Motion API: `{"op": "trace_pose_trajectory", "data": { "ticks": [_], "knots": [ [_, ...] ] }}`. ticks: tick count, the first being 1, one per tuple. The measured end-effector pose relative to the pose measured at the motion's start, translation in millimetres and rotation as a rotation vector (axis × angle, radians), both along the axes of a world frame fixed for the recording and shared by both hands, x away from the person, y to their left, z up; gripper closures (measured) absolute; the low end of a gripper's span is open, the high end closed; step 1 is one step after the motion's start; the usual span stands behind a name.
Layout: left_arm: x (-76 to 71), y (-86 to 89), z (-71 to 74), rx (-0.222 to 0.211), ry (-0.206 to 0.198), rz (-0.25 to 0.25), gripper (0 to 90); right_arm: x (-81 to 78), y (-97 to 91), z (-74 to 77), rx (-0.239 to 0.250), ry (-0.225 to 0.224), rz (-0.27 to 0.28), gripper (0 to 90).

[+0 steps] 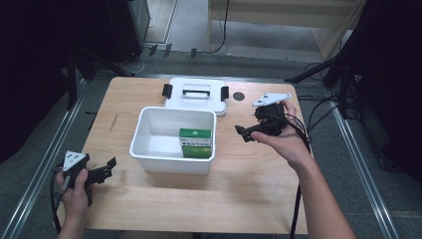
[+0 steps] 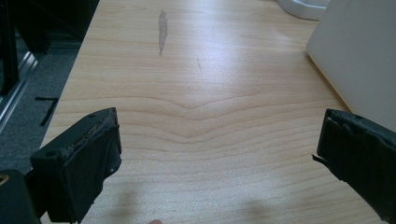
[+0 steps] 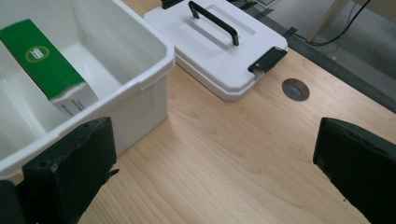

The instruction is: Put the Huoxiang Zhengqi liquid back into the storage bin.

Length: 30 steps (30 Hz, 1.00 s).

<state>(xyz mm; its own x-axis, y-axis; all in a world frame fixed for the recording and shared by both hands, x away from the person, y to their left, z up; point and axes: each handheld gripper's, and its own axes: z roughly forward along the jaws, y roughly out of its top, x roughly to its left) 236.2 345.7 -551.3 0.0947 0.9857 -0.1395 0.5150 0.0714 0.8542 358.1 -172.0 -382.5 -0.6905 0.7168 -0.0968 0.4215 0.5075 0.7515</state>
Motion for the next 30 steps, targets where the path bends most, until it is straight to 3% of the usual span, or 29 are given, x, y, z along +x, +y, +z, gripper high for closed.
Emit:
{"op": "trace_pose_trajectory", "data": {
  "ticks": [4, 18, 30],
  "knots": [
    [0.0, 0.0, 0.0, -0.001, 0.000, 0.000, 0.3, -5.9, -12.2, -10.6, 0.016, -0.008, -0.061, 0.0],
    [0.2, -0.1, -0.1, -0.001, 0.001, 0.001, 0.2, -28.9, -50.6, -59.0, 0.062, -0.002, -0.189, 0.0],
    [0.3, -0.2, -0.2, -0.002, 0.000, 0.002, 0.2, -45.9, -73.7, -91.3, 0.096, 0.009, -0.252, 0.0]
  ]
}}
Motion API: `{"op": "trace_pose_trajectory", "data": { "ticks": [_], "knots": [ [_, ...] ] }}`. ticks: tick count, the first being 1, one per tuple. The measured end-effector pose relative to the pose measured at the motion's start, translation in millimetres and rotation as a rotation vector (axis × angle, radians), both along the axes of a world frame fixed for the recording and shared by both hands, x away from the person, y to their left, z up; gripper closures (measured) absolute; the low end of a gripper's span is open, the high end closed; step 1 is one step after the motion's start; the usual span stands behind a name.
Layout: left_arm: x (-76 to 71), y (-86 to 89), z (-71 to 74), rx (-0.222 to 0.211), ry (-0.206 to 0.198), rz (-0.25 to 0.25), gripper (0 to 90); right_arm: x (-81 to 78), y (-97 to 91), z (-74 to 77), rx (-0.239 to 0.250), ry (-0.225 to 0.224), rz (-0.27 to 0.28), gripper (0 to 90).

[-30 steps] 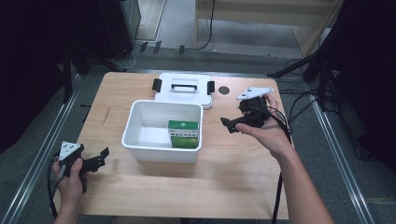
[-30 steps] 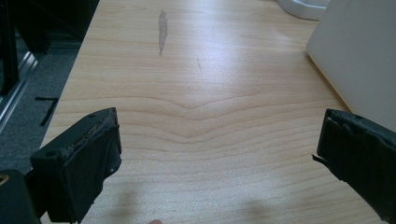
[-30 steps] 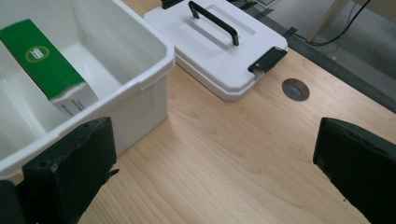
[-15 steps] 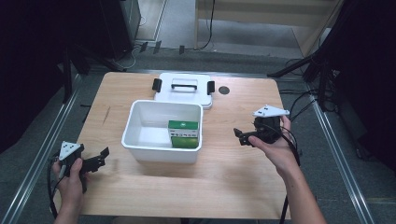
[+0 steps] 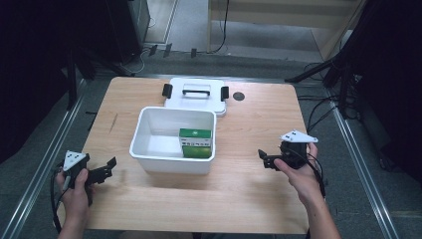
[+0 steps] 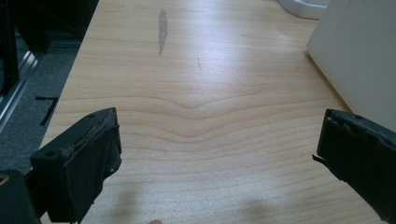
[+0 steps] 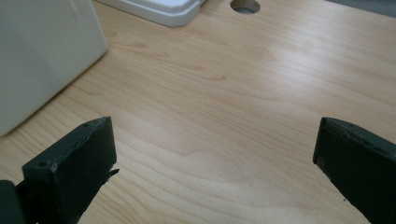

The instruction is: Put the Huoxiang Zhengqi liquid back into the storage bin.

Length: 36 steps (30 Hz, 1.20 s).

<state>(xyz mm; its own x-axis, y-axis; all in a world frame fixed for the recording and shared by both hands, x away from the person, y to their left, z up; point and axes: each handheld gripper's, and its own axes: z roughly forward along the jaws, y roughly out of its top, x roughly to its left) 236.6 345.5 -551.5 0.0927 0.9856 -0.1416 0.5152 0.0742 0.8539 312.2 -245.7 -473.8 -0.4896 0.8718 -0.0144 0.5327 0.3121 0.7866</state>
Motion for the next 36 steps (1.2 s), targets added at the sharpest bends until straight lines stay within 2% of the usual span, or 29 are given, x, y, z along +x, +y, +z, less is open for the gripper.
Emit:
{"op": "trace_pose_trajectory", "data": {
  "ticks": [24, 27, 32, 36],
  "knots": [
    [-0.1, -0.4, 0.1, 0.009, 0.000, 0.004, 0.2, -49.9, -72.1, -52.7, 0.077, -0.036, -0.159, 0.0],
    [-0.5, -0.9, 0.0, 0.007, -0.001, 0.007, 0.2, -58.2, -77.9, -59.3, 0.084, -0.041, -0.173, 0.0],
    [0.4, -1.7, 0.0, 0.013, 0.010, -0.001, 0.2, -70.8, -84.4, -68.8, 0.064, -0.044, -0.194, 0.0],
    [1.2, -3.3, 0.2, 0.030, 0.018, -0.007, 0.2, -76.9, -86.3, -68.9, 0.083, -0.078, -0.196, 0.0]
  ]
}}
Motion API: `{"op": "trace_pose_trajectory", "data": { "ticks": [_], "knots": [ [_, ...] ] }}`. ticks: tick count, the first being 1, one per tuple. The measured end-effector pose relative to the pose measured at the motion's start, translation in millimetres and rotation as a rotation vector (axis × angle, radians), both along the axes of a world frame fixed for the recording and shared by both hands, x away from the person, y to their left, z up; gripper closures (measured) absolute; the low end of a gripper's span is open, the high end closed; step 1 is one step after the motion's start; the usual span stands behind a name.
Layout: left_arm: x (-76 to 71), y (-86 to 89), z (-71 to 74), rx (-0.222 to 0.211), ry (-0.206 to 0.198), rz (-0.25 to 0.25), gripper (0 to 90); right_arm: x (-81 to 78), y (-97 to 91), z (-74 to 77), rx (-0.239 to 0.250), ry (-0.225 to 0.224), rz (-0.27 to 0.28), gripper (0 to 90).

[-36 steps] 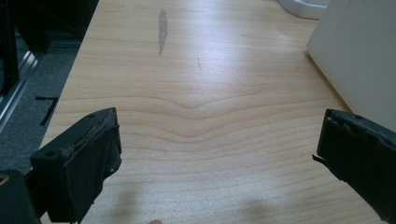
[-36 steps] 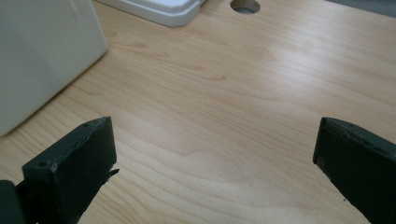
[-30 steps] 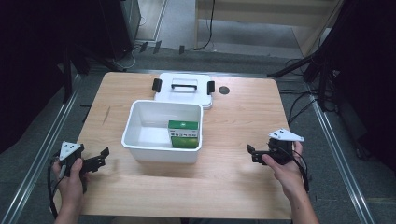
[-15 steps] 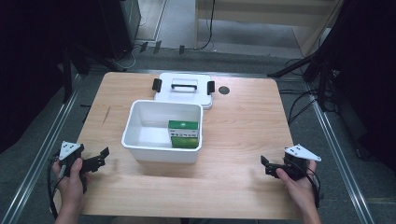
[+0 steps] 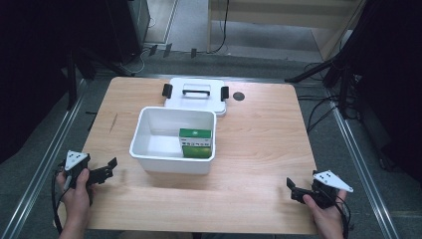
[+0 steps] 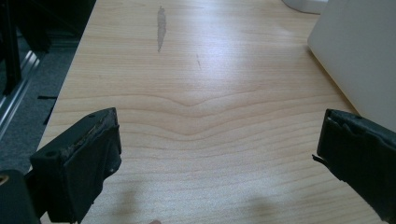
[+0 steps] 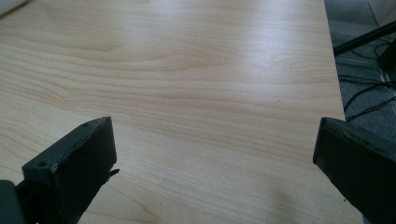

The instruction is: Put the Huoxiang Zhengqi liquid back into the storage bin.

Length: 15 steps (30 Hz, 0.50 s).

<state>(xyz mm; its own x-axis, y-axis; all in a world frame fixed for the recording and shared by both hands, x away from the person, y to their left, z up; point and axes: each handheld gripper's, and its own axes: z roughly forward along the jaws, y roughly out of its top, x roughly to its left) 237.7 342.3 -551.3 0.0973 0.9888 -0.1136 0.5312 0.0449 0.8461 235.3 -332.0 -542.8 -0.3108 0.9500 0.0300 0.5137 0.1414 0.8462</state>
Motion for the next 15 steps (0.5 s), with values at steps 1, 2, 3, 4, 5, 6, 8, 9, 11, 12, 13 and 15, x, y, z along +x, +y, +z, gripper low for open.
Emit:
{"op": "trace_pose_trajectory", "data": {
  "ticks": [1, 2, 3, 4, 5, 6, 8, 9, 11, 12, 13, 15],
  "knots": [
    [0.5, -1.0, -0.2, 0.008, 0.001, 0.000, 0.2, -0.8, -0.4, -0.1, -0.001, -0.013, -0.003, 0.0],
    [0.9, -2.0, -0.3, 0.018, 0.002, -0.003, 0.2, -1.0, -0.6, -0.5, 0.005, -0.020, -0.008, 0.0],
    [1.0, -2.8, -0.2, 0.025, 0.005, -0.006, 0.2, -0.9, -1.2, -0.9, 0.009, -0.019, -0.014, 0.0],
    [1.1, -3.5, -0.2, 0.029, 0.005, -0.006, 0.2, -0.4, -1.5, -1.2, 0.009, -0.020, -0.020, 0.0],
    [1.2, -3.9, 0.1, 0.033, 0.010, -0.008, 0.2, 0.0, -1.6, -1.4, 0.011, -0.022, -0.024, 0.0],
    [1.4, -4.3, -0.1, 0.035, 0.008, -0.007, 0.2, 0.5, -1.7, -1.6, 0.014, -0.017, -0.027, 0.0],
    [1.3, -4.3, -0.1, 0.035, 0.008, -0.009, 0.2, 2.0, -2.1, -2.0, 0.018, -0.005, -0.035, 0.0],
    [1.4, -4.2, -0.1, 0.036, 0.009, -0.008, 0.3, 2.0, -2.5, -2.0, 0.022, -0.002, -0.041, 0.0],
    [1.4, -4.1, -0.1, 0.036, 0.009, -0.005, 0.2, 2.5, -3.5, -2.2, 0.029, -0.002, -0.038, 0.0],
    [1.3, -4.1, -0.1, 0.034, 0.008, -0.003, 0.2, 2.8, -4.0, -2.3, 0.032, 0.001, -0.038, 0.0],
    [1.0, -3.9, 0.1, 0.033, 0.010, -0.001, 0.2, 3.3, -4.3, -2.5, 0.036, 0.006, -0.034, 0.0],
    [1.0, -2.9, -0.1, 0.026, 0.005, 0.003, 0.2, 4.3, -4.5, -2.7, 0.042, 0.017, -0.035, 0.0]
  ]
}}
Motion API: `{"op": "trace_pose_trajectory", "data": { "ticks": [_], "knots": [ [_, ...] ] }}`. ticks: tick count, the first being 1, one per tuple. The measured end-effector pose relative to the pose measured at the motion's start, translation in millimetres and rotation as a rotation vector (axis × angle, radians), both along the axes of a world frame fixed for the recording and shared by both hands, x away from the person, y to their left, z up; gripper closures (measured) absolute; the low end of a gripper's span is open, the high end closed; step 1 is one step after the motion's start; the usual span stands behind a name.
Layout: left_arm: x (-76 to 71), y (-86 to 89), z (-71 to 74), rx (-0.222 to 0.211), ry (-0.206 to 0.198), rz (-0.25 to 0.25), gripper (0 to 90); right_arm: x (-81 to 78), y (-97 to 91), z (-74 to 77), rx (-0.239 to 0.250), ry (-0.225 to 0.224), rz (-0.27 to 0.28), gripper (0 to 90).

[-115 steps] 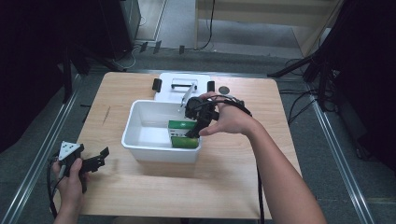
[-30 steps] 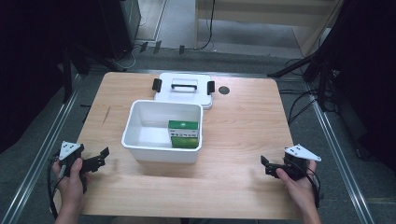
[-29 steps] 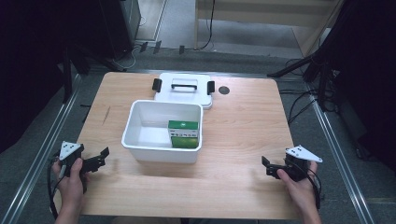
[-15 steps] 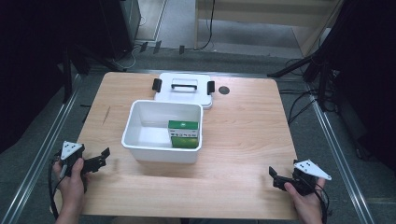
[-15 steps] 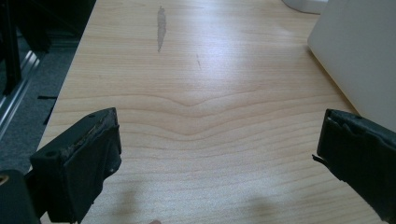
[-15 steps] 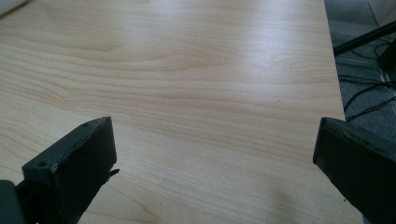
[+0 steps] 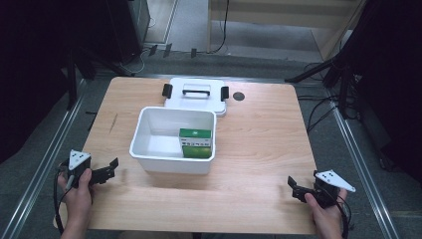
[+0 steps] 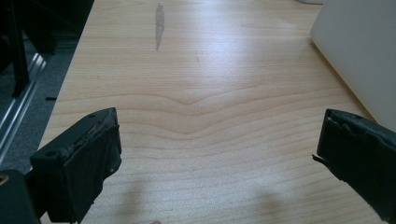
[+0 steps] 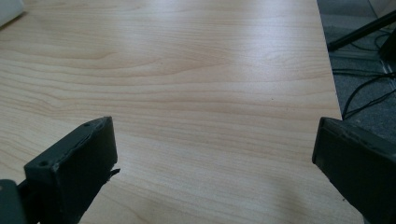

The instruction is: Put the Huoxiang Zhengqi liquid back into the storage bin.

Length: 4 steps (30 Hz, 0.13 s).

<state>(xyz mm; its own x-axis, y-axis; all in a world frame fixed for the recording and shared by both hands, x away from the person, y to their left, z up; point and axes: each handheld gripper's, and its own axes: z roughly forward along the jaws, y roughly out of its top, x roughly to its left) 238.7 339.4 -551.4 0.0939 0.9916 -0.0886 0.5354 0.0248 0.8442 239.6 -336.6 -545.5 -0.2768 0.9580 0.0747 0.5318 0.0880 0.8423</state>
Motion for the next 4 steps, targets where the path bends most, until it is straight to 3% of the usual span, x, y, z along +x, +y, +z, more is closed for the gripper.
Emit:
{"op": "trace_pose_trajectory", "data": {
  "ticks": [4],
  "knots": [
    [0.8, 2.7, -0.3, -0.029, 0.006, 0.006, 0.2, 0.0, 0.0, -0.1, 0.003, 0.001, 0.000, 0.0]
  ]
}}
